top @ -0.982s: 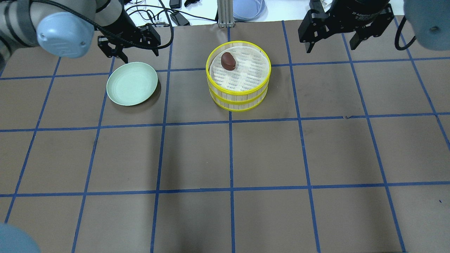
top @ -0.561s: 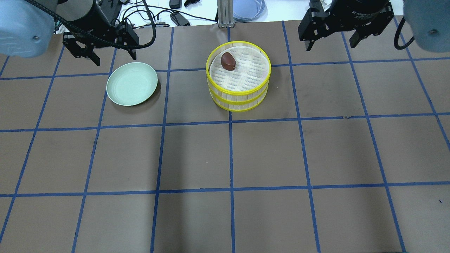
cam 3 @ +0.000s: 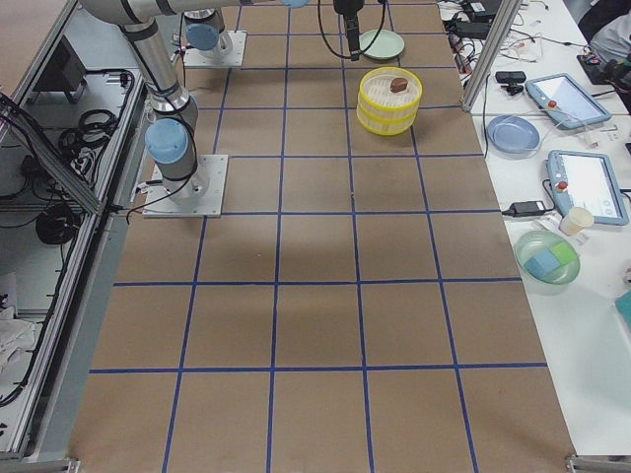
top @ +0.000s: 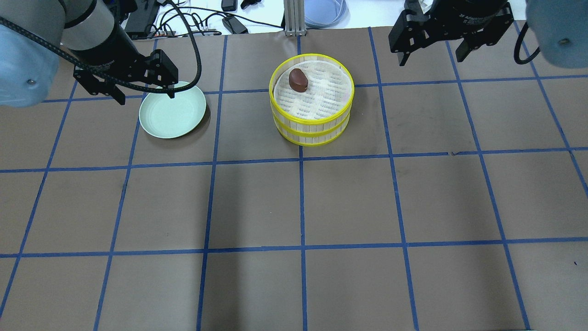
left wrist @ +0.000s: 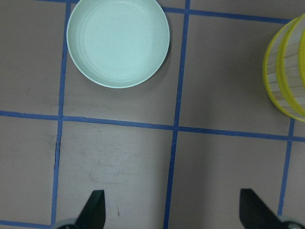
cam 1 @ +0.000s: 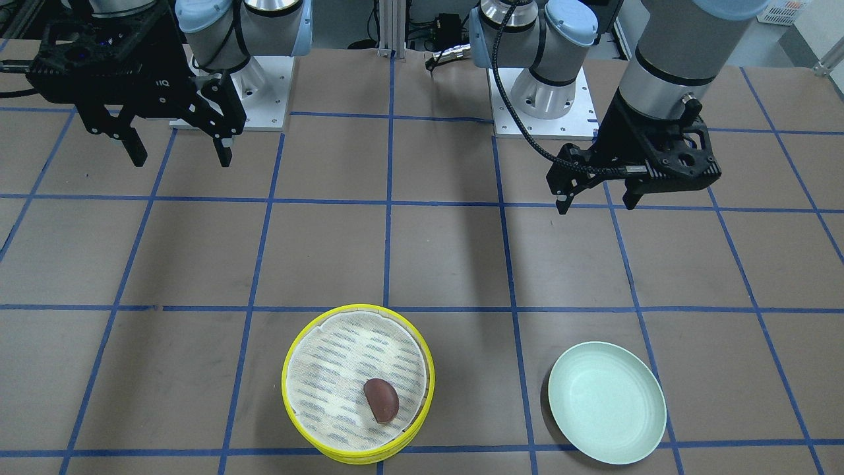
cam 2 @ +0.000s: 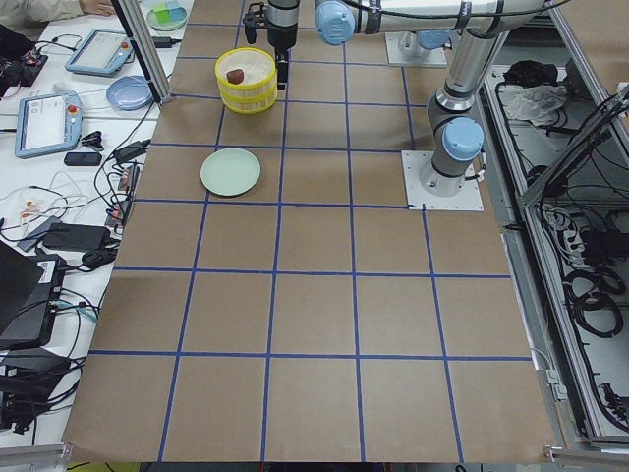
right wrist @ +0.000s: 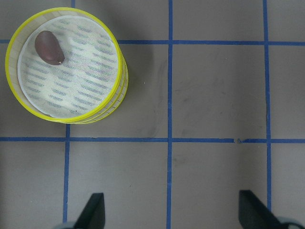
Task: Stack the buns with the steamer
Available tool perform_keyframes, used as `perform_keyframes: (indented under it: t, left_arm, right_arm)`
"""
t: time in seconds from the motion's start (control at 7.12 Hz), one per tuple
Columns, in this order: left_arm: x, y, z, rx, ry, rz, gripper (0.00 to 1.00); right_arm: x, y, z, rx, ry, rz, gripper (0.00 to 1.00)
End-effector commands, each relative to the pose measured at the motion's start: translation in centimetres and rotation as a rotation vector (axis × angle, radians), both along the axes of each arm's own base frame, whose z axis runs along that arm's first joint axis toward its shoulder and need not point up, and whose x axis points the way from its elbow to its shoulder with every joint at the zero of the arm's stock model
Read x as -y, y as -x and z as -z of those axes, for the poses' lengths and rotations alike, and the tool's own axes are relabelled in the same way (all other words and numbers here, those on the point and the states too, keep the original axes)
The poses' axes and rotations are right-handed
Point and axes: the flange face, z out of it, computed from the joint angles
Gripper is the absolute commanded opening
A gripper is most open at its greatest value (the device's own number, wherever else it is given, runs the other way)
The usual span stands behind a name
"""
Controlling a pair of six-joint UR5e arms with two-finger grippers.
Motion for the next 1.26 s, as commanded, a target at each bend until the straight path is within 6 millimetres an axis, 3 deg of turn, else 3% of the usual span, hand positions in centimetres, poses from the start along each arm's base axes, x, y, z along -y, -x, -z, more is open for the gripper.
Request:
perform_keyframes:
  t: [0.0, 1.12]
  left_arm:
    - [-0.71, -0.08, 0.35, 0.000, -0.006, -0.001, 1.00]
    - [-0.76, -0.45, 0.27, 0.033, -0.007, 0.035, 1.00]
  right_arm:
    - [-0.03, 0.09, -0.08, -0.009, 0.003, 0.000, 1.00]
    - [0.02, -0.01, 0.08, 0.000, 0.000, -0.005, 1.00]
